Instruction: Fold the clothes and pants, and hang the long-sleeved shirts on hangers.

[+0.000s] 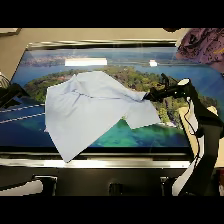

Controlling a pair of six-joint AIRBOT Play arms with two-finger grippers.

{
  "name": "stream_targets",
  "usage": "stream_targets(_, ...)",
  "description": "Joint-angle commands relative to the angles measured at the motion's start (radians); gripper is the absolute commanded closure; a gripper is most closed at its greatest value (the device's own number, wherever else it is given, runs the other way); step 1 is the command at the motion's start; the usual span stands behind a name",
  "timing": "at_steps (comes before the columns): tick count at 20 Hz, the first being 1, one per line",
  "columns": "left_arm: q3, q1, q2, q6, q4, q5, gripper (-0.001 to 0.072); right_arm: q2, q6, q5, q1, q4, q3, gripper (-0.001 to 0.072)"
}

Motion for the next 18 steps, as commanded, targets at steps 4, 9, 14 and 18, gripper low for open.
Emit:
stream_targets(4, -0.121, 0.013, 0.016, -0.053, -0.006, -0.029, 0.0098, 0.143, 0.129, 0.076, -0.011, -0.221, 0.0, 0.0683)
stream_targets(9, -0.724, 0.068, 0.291, -0.013, -0.195, 0.132, 0.0098, 0.247, 0.177, 0.144, -0.011, -0.246, 0.0, 0.0683)
stream_targets(14, -1.133, 0.016, 0.531, 0.026, -0.363, 0.137, 0.0099, 0.259, 0.202, 0.24, -0.011, -0.245, 0.0, 0.0683)
stream_targets(18, -1.226, -0.033, 0.569, 0.018, -0.363, 0.12, 0.0098, 0.259, 0.221, 0.243, -0.011, -0.244, 0.0, 0.0683)
